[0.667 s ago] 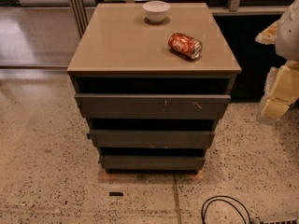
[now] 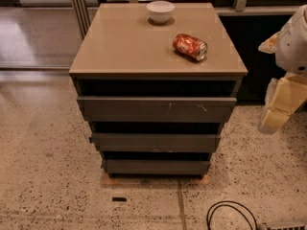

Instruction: Open top drawer

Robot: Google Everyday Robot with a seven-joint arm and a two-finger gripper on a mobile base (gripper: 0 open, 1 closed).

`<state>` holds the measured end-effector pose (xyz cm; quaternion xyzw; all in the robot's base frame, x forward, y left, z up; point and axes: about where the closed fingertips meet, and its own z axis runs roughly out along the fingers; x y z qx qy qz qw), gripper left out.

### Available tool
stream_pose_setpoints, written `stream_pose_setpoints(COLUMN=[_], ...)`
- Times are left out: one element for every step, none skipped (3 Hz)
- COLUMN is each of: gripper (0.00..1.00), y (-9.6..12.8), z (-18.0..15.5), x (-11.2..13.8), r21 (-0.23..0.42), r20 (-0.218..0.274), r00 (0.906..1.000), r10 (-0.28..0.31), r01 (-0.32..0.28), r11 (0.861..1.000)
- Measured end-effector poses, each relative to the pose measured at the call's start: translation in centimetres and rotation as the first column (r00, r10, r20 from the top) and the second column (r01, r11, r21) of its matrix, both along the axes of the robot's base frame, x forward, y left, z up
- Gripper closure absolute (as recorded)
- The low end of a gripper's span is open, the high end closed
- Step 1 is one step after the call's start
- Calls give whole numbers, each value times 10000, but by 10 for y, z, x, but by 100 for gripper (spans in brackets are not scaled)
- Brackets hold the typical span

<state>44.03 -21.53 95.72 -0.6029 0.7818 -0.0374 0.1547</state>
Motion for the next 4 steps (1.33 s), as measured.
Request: stream_pose_setpoints(gripper=[0,0,0,0], y=[13,23,26,27], z=[-41,-89,-132,-171], x=[1,-4,-9,-10], r21=[-32,-11,-171,-49], r20=[-399,-760,-962,-621], r00=[9992,9969,9954,9954], r10=[84,199,6,-736], r01=[-85,-200,-23,735], r11=[10000,9998,9999,9973])
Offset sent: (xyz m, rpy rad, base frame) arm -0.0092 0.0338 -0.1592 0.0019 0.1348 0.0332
